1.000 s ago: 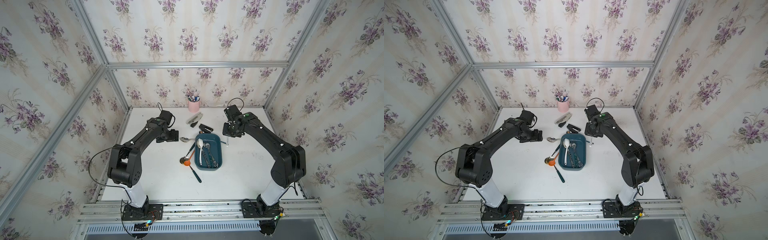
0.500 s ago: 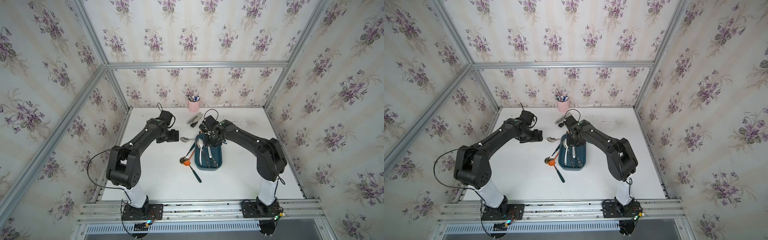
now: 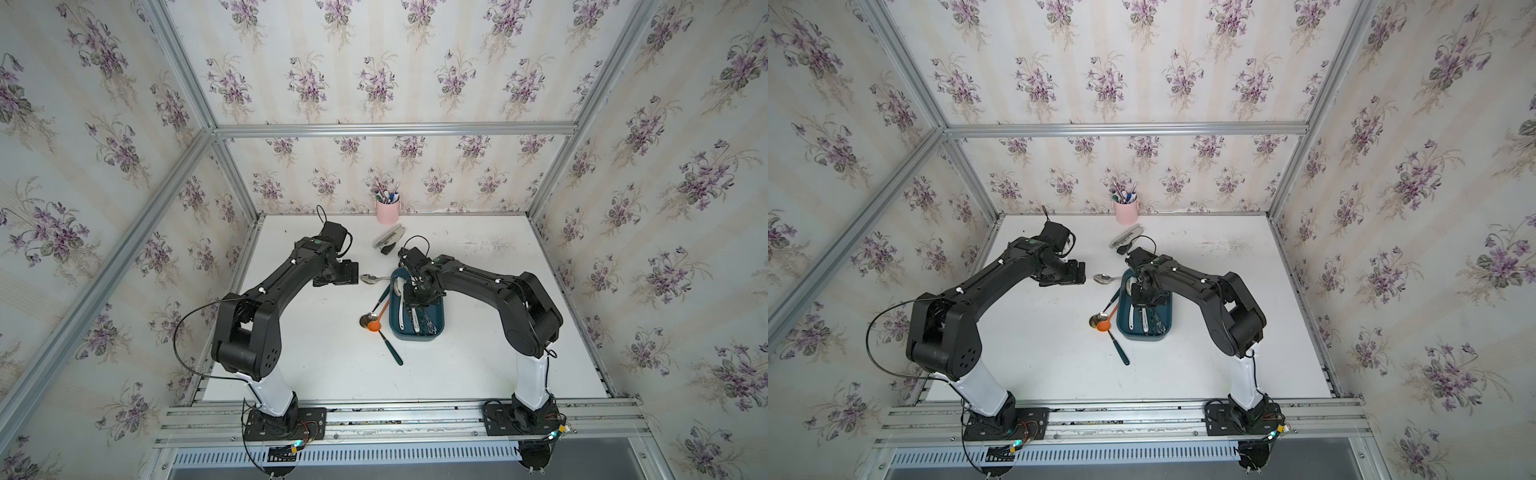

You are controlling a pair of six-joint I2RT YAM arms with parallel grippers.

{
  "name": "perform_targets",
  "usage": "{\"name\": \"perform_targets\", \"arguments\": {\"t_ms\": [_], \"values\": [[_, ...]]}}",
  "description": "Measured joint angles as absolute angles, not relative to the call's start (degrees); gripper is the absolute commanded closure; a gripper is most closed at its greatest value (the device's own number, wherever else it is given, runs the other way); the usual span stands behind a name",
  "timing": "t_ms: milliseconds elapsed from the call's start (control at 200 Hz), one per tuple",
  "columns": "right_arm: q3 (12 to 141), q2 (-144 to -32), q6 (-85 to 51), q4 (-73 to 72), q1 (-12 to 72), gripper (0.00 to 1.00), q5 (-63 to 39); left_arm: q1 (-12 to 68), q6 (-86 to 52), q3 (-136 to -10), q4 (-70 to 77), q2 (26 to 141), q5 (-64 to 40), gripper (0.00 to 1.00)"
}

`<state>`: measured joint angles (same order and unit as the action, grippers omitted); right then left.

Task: Put the spoon into the storage box
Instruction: Place the spoon in the storage box, then pick up the spoon from the center of the board.

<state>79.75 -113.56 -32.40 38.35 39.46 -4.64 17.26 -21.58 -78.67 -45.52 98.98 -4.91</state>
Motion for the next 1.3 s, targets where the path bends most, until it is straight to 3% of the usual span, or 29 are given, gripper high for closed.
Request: {"name": "perform_targets", "arguments": {"t_ms": [360,510,954,1299], "values": [[80.2,-112.44,-29.47,39.62,39.46,0.69,-3.84,19.18,-22.7,-84.58,-48.29,104.18,-6.28,0.07],[81.43,-109.65,-27.24,40.16,39.46,0.55,-3.18,20.27,-25.5,-87.0,-49.67,105.97,-6.85,0.07],[80.86,-105.01,-23.14,40.75,38.68,0.56,1.1,21.82,-35.03,-82.85,-48.64,107.68,-8.34,0.1],[74.81,-100.68,-22.63,40.14,36.36,0.57,2.66,21.71,-51.37,-91.33,-47.22,115.79,-13.34,0.13]]}}
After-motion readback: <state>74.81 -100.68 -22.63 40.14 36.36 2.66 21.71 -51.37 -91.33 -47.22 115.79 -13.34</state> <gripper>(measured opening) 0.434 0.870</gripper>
